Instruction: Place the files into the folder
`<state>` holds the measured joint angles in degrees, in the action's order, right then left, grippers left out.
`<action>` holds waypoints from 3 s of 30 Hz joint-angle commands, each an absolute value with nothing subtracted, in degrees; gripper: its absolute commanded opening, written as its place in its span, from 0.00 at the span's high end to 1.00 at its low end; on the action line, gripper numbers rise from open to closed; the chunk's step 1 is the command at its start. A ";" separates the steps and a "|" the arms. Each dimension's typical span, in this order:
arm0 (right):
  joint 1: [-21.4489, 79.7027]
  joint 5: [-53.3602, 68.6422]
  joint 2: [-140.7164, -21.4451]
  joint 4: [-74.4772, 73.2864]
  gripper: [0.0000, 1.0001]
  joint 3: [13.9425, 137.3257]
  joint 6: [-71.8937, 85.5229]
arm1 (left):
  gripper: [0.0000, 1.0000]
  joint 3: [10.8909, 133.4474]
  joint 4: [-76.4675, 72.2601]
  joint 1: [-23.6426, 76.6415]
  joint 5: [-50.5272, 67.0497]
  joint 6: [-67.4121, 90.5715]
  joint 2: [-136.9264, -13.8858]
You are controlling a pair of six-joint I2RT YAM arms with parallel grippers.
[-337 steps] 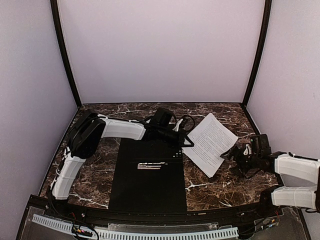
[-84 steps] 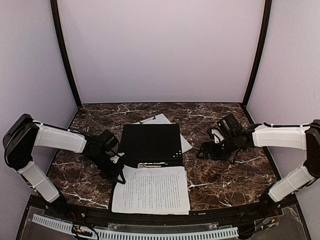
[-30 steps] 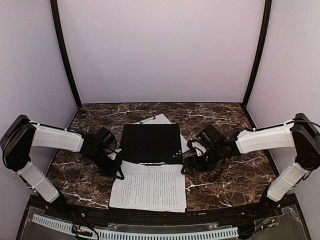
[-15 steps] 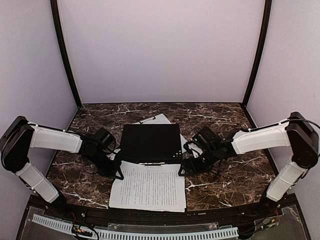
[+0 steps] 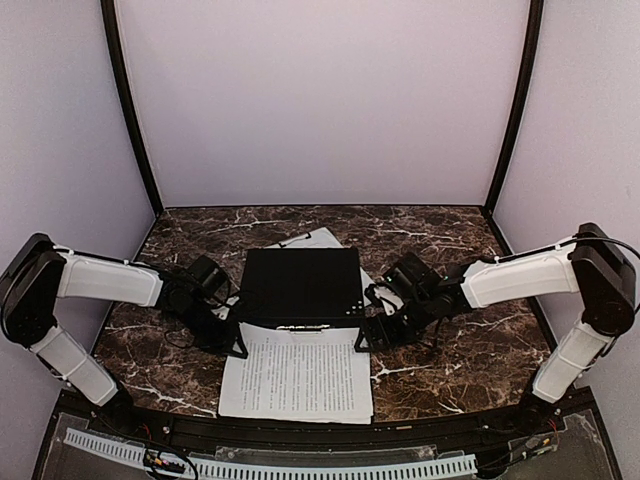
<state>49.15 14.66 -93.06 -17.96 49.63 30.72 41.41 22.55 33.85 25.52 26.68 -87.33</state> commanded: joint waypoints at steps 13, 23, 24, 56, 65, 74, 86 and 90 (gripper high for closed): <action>50.57 15.08 -94.55 -17.31 0.13 51.24 31.04 | 0.46 43.86 30.67 33.41 18.52 24.81 -81.84; 51.77 13.68 -95.20 -17.86 0.13 53.02 30.62 | 0.39 47.10 36.46 33.47 10.68 22.25 -76.89; 51.77 13.30 -95.07 -18.15 0.13 53.39 30.40 | 0.38 47.15 36.47 33.48 10.17 22.11 -76.37; 48.26 19.18 -100.70 -15.56 0.12 63.79 29.20 | 0.38 37.36 5.30 53.45 18.81 30.79 -85.12; 48.16 21.21 -103.30 -14.57 0.12 64.71 29.16 | 0.38 36.69 6.06 53.61 17.44 31.48 -86.21; 48.06 23.55 -107.51 -13.11 0.12 67.41 29.28 | 0.38 36.04 5.37 53.86 17.41 32.32 -87.11; 47.99 25.68 -112.58 -12.14 0.12 69.82 30.23 | 0.38 35.68 4.95 54.14 17.31 32.81 -87.23; 47.99 26.99 -113.98 -11.34 0.12 70.11 30.72 | 0.38 35.61 4.97 54.24 17.30 32.82 -87.23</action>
